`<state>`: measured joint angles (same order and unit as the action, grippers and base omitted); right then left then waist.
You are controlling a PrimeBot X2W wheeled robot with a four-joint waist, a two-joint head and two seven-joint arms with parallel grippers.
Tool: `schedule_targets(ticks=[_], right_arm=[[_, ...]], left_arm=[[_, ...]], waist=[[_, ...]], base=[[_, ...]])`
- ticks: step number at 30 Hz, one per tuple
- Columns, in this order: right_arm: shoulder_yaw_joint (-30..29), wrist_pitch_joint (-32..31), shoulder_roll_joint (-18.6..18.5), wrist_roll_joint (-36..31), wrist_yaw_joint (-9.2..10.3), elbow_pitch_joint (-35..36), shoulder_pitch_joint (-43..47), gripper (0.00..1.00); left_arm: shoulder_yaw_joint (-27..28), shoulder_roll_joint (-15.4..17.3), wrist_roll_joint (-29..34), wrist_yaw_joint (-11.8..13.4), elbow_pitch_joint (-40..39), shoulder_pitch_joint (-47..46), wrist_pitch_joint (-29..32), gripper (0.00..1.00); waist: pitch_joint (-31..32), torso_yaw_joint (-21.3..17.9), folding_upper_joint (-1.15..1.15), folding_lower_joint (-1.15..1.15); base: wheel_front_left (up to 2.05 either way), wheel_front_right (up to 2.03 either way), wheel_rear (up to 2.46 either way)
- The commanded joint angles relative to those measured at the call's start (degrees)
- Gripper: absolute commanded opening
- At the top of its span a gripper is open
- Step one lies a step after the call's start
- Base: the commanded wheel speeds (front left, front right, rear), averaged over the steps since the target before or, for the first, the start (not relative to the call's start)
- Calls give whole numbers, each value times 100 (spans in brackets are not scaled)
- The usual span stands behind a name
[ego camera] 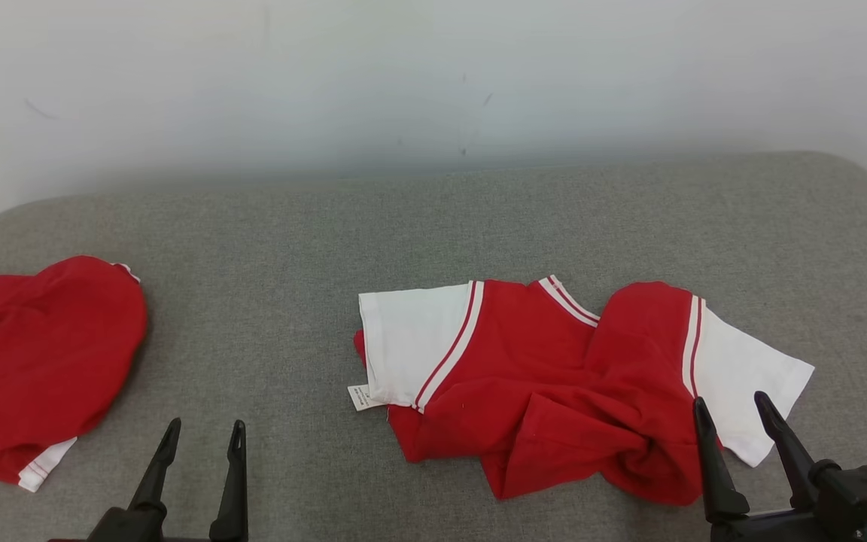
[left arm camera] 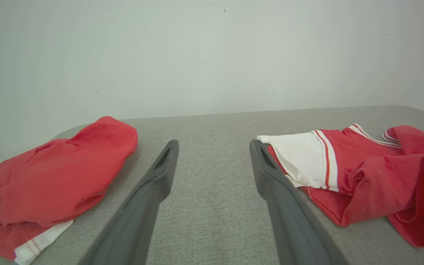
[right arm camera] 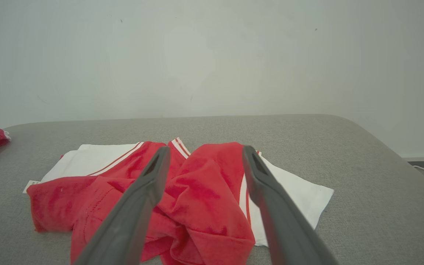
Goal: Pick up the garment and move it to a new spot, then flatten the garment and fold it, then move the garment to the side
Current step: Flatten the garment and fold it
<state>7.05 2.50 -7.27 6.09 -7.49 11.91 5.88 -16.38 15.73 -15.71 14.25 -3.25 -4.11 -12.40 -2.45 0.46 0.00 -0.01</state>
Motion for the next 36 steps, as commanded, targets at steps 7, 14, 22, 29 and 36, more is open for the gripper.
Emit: schedule_targets(ticks=[7,14,22,29,36], right_arm=[[-28,-31,23,37,0,48,9,100],[-47,-37,-17,82,0,-32,-69,100],[-18,28,24,100,0,-84,-175,100],[20,146,67,131,0,-189,-306,100],[15,222,113,124,0,-279,-382,100]], left_arm=[[-381,-100,-113,-269,-158,-189,165,100],[-1202,-404,-241,-883,-160,-511,667,100],[-2005,-816,-523,-1544,132,-851,1171,100],[-2228,-1095,-881,-1840,835,-1336,1326,100],[-2181,-1194,-1128,-1898,1554,-1779,1225,100]], waist=[[-93,47,0,1],[-164,-30,0,1],[-313,-231,0,1],[-522,-556,0,1],[-643,-814,0,1]], base=[[0,0,0],[0,0,0],[0,0,0],[0,0,0],[0,0,0]])
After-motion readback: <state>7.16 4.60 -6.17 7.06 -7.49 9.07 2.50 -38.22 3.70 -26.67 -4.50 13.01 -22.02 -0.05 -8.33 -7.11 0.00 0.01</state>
